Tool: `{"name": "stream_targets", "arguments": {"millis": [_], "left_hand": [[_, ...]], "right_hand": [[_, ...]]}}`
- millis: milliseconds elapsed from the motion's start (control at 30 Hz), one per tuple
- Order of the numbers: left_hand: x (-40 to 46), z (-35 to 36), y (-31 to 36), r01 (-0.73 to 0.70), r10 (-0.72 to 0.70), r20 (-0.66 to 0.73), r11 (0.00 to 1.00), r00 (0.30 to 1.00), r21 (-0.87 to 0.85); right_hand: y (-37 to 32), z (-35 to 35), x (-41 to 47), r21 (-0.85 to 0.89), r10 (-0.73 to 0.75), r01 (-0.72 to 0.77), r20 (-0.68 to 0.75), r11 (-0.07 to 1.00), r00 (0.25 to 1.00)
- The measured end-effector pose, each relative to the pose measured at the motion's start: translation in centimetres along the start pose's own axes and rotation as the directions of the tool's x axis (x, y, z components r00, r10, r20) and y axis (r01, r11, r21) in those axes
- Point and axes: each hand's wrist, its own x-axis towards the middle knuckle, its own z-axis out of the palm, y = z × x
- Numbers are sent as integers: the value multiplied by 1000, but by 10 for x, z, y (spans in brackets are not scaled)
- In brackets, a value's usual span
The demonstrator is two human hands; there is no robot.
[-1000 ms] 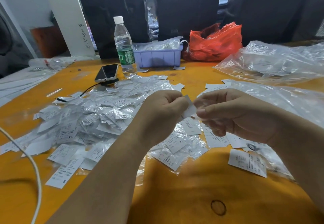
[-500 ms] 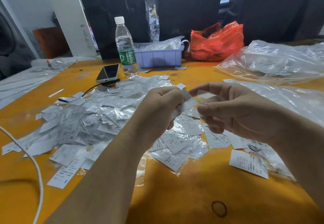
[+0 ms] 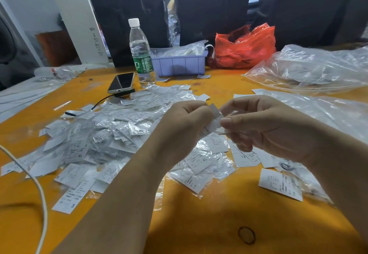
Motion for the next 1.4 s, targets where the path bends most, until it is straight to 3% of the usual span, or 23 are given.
{"name": "stream_targets", "arguments": {"millis": [400, 567, 667, 867, 1100, 1400], "left_hand": [[-2, 0, 1, -11, 8, 44, 997, 999, 71], [-1, -6, -3, 25, -30, -70, 997, 997, -77], [-1, -8, -3, -9, -8, -135, 993, 991, -120], [-1, -6, -2, -94, 87, -90, 993, 992, -74], [-2, -3, -3, -71, 71, -12, 996, 997, -55], [2, -9, -8, 23, -48, -189, 991, 981, -133]], "right_hand": [[3, 1, 1, -67, -23, 25, 20, 997, 1000], [3, -2, 3, -67, -47, 39, -116, 997, 992], [4, -2, 4, -79, -42, 33, -120, 996, 992], [5, -1, 3, -96, -28, 19, -94, 995, 995], [6, 1, 3, -106, 26, -35, -78, 994, 997], [4, -2, 4, -87, 1, -19, -199, 996, 980]]}}
